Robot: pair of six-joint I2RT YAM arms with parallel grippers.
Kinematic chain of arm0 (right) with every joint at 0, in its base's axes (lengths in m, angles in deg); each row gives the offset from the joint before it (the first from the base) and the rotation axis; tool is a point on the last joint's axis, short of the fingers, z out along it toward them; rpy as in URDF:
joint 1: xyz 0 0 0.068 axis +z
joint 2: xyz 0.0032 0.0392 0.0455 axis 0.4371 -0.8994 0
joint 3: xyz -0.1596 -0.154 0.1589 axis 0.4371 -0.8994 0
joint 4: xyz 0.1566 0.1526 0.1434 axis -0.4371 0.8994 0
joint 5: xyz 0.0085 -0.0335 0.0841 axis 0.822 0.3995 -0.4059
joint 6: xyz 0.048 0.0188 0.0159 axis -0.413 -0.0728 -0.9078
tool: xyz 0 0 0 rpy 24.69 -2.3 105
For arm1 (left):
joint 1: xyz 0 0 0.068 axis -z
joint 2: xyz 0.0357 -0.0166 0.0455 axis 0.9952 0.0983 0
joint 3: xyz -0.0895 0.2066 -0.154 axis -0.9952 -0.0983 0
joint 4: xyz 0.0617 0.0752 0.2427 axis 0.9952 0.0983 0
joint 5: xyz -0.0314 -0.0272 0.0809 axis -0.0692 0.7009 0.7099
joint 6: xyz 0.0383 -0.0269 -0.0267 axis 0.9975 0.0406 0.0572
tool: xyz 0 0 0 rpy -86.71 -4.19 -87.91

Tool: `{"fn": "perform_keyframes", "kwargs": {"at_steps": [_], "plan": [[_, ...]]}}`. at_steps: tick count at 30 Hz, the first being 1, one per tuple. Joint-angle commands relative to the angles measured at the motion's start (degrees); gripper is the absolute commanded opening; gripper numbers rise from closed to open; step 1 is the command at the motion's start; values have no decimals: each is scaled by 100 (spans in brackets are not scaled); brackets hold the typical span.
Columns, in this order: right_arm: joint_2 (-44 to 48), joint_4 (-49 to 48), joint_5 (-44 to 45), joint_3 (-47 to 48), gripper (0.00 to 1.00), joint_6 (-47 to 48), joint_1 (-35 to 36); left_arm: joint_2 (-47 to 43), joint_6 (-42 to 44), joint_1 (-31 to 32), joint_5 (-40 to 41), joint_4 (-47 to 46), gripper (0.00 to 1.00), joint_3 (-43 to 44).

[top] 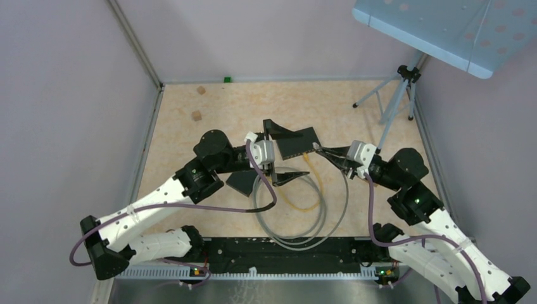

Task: Insert the plug into the switch port
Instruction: Adjust the connector at the center of the board.

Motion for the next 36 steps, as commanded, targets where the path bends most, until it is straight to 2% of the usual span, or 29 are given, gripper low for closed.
{"fn": "perform_keyframes", "kwargs": {"at_steps": [1,11,17,21,24,27,30,32,36], "plan": [[30,-427,112,-9,0,195,-33,183,78,70,-113,-419,96,306],[-142,-454,-270,79,0,67,-35,816,222,455,-26,-179,92,810],[-107,-434,-181,53,0,68,-35,1030,352,628,88,131,77,1058],[-69,-396,-150,47,0,77,-33,1037,359,649,169,152,73,1069],[-34,-394,-156,28,0,89,-34,1000,334,653,333,160,75,1061],[24,-394,-160,7,0,99,-35,927,295,652,640,105,87,1001],[47,-386,-133,-9,0,98,-33,830,259,652,942,-46,90,870],[48,-385,-124,-9,0,92,-36,829,257,653,996,-57,84,858],[39,-394,-107,-5,0,72,-33,835,205,652,902,-39,59,893]]}}
